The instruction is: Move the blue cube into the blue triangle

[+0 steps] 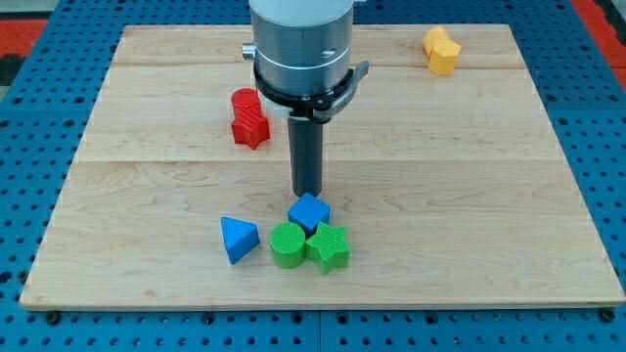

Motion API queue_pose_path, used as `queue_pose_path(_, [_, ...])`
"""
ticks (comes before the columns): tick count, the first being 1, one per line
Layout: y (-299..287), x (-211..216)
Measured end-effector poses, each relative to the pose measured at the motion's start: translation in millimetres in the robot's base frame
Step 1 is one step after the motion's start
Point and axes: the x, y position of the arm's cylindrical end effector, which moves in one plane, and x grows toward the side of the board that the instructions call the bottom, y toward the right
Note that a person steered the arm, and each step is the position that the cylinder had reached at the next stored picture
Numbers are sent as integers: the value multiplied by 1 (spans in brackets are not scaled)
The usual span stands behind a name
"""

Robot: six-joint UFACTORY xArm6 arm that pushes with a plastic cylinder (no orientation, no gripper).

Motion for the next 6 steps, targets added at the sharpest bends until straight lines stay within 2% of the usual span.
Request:
queue_pose_path(2, [65, 6])
queue_pose_path(3, [63, 34])
queue_pose_path(6, [-22, 37])
